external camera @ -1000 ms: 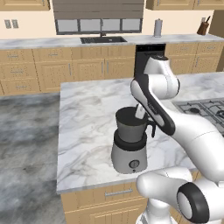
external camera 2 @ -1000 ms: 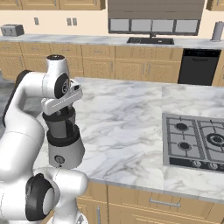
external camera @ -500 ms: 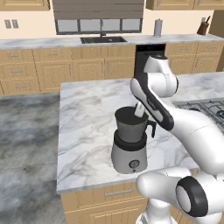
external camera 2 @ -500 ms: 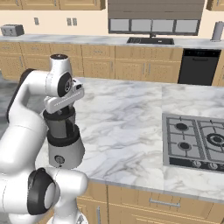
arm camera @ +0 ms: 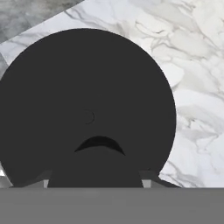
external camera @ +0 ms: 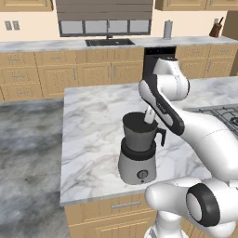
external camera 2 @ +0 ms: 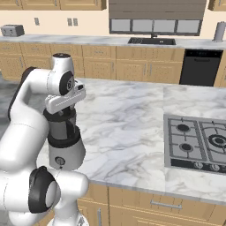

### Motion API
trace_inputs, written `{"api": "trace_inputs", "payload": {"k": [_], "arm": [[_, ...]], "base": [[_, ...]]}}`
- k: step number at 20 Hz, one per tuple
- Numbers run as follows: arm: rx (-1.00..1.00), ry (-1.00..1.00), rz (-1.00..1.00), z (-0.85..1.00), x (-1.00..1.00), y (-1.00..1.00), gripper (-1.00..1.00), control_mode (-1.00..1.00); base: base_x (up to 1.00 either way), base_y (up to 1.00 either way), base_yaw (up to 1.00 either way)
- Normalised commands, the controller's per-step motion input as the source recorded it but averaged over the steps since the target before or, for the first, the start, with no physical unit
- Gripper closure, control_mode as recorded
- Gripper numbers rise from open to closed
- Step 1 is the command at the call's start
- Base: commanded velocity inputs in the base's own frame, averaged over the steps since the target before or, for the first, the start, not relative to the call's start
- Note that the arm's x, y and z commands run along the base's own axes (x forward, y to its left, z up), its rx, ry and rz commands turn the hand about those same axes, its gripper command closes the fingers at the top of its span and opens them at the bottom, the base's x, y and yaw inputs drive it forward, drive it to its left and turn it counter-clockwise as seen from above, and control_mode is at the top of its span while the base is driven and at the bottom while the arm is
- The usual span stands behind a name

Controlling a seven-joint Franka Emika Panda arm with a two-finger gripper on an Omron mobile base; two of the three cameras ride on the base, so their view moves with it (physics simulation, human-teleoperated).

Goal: Open the blender lid, put the kiwi in the blender, close the lid, and start the blender.

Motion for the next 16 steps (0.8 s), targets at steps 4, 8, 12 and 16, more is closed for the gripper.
{"api": "trace_inputs", "payload": {"k": [4,8,12,16], "arm": [[0.0,0.02,0.0,0.0,-0.1,-0.04,1.0,-1.0],[-0.02,0.05,0.0,0.0,0.0,0.0,1.0,-1.0],[-0.04,0.01,0.0,0.04,0.0,0.0,1.0,-1.0],[-0.05,0.0,0.0,0.13,0.0,0.0,1.0,-1.0]], "base": [[0.0,0.0,0.0],[0.0,0.0,0.0],[0.0,0.0,0.0],[0.0,0.0,0.0]]}}
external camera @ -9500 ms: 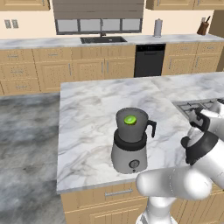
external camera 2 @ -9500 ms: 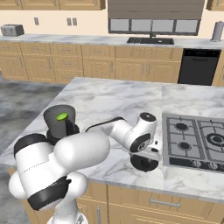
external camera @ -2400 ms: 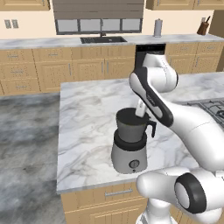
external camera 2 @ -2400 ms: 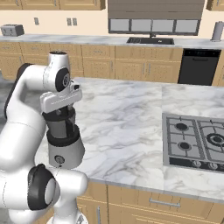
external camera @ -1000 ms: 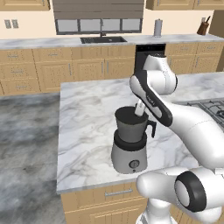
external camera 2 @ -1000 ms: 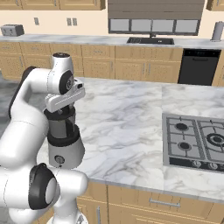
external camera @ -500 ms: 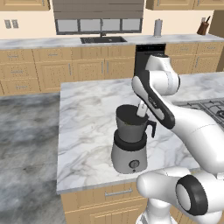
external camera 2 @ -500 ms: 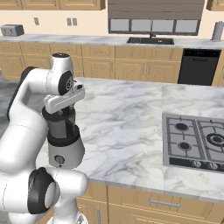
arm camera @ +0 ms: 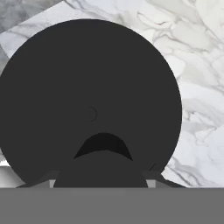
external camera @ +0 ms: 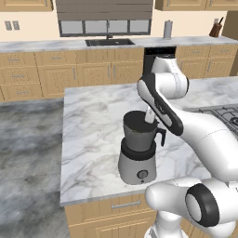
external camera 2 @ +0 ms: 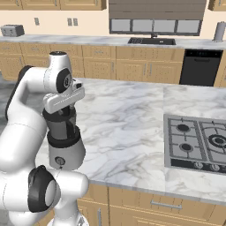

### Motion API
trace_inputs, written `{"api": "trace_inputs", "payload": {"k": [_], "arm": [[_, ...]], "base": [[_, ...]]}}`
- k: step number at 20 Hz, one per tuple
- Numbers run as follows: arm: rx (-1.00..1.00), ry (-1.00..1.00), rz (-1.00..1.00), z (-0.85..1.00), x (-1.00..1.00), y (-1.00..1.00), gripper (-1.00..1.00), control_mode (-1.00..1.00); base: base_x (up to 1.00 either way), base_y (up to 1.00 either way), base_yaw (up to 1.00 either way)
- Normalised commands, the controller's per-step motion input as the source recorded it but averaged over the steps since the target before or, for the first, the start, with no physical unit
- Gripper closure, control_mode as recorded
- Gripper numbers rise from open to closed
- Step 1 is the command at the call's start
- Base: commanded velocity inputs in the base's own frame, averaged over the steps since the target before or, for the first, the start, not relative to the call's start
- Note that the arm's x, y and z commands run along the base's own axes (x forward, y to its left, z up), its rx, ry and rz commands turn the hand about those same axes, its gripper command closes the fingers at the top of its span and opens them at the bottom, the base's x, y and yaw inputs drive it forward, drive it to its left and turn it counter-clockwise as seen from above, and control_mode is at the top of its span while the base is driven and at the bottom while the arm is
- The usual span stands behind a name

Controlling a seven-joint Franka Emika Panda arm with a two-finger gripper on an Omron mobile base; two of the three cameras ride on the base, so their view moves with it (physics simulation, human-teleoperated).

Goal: Open the blender lid, put the kiwi in the blender, close the lid, and start the blender.

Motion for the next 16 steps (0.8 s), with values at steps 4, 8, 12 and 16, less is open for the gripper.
{"api": "trace_inputs", "payload": {"k": [4,8,12,16], "arm": [[-0.08,0.0,0.0,0.07,-0.07,0.0,1.0,-1.0],[-0.05,0.06,0.0,0.0,-0.24,0.0,1.0,-1.0],[-0.03,0.08,0.0,-0.12,-0.09,0.0,1.0,-1.0],[0.0,0.01,0.0,-0.08,0.06,0.0,1.0,-1.0]], "base": [[0.0,0.0,0.0],[0.0,0.0,0.0],[0.0,0.0,0.0],[0.0,0.0,0.0]]}}
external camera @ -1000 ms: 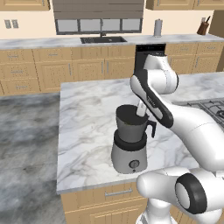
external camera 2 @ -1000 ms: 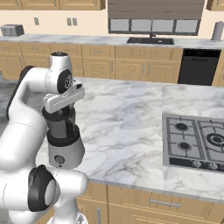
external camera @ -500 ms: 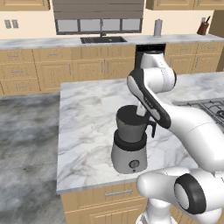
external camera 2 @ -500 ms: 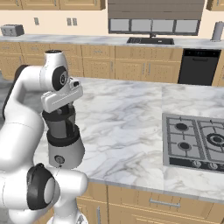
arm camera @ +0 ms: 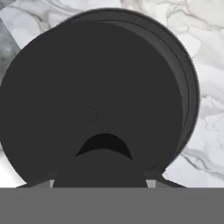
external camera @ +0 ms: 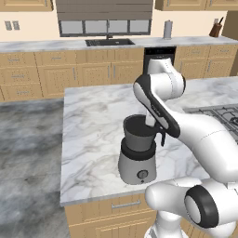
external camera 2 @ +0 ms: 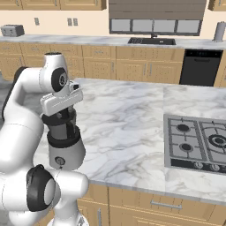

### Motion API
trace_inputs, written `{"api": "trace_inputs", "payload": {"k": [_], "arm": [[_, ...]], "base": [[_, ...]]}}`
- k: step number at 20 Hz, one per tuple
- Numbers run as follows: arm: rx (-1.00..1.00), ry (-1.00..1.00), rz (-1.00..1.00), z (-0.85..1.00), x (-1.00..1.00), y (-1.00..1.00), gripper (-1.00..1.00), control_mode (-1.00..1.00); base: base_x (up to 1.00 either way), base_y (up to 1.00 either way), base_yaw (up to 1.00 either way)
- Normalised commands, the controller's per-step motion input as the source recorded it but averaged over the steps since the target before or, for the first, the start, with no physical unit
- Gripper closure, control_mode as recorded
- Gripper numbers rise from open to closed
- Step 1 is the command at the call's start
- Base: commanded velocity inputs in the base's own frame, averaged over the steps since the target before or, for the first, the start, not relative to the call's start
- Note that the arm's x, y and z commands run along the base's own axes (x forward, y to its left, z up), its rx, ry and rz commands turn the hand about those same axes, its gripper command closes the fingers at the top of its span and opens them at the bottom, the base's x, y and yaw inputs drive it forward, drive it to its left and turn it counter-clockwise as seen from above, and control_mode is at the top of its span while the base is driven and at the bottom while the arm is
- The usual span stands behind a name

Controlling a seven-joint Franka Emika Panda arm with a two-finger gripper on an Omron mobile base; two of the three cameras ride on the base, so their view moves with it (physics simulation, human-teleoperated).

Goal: Open the blender lid, put the kiwi in the blender, close the lid, and start the blender.

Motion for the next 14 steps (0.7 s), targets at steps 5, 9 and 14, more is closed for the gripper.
{"api": "trace_inputs", "payload": {"k": [5,9,14], "arm": [[0.0,-0.01,0.01,0.0,0.25,0.0,1.0,-1.0],[0.0,0.0,0.01,-0.01,0.09,0.0,1.0,-1.0],[0.0,-0.01,0.0,-0.08,0.0,0.0,1.0,-1.0]], "base": [[0.0,0.0,0.0],[0.0,0.0,0.0],[0.0,0.0,0.0]]}}
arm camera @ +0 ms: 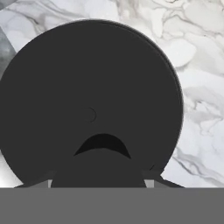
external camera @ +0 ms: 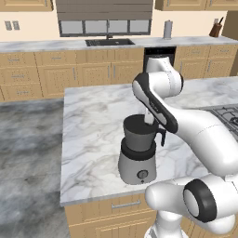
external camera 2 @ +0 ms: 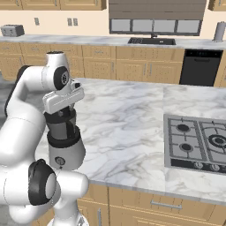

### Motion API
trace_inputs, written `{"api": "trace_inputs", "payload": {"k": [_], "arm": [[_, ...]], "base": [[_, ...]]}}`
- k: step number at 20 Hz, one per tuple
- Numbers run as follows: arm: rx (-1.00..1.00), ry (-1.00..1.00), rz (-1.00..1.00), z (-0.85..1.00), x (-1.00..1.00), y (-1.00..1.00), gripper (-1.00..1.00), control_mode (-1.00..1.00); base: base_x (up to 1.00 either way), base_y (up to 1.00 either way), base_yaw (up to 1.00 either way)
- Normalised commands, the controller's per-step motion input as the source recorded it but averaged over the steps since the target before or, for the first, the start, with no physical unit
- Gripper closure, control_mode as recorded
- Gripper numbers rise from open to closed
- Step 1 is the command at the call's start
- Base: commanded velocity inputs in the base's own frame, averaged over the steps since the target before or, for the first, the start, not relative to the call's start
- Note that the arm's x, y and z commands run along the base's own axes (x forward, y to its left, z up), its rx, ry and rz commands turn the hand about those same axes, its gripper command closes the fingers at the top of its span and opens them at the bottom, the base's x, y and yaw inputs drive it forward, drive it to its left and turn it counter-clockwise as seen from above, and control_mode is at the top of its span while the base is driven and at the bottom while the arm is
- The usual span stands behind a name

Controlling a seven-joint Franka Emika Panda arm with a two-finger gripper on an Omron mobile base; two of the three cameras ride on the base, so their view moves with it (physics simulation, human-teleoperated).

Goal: Open the blender lid, put the kiwi in the blender, close the lid, and start the blender.

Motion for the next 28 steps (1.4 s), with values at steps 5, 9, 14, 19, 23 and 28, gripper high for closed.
{"api": "trace_inputs", "payload": {"k": [5,9,14,19,23,28], "arm": [[0.0,-0.02,0.0,-0.13,0.02,0.0,1.0,-1.0],[0.0,0.0,0.0,-0.13,0.08,0.0,1.0,-1.0],[0.0,0.0,0.0,-0.07,0.16,0.1,1.0,-1.0],[0.0,0.0,0.0,-0.09,0.16,0.15,1.0,-1.0],[0.0,0.0,0.0,-0.15,0.0,0.04,-1.0,-1.0],[0.0,0.0,0.0,0.0,0.01,0.04,-1.0,-1.0]], "base": [[0.0,0.0,0.0],[0.0,0.0,0.0],[0.0,0.0,0.0],[0.0,0.0,0.0],[0.0,0.0,0.0],[0.0,0.0,0.0]]}}
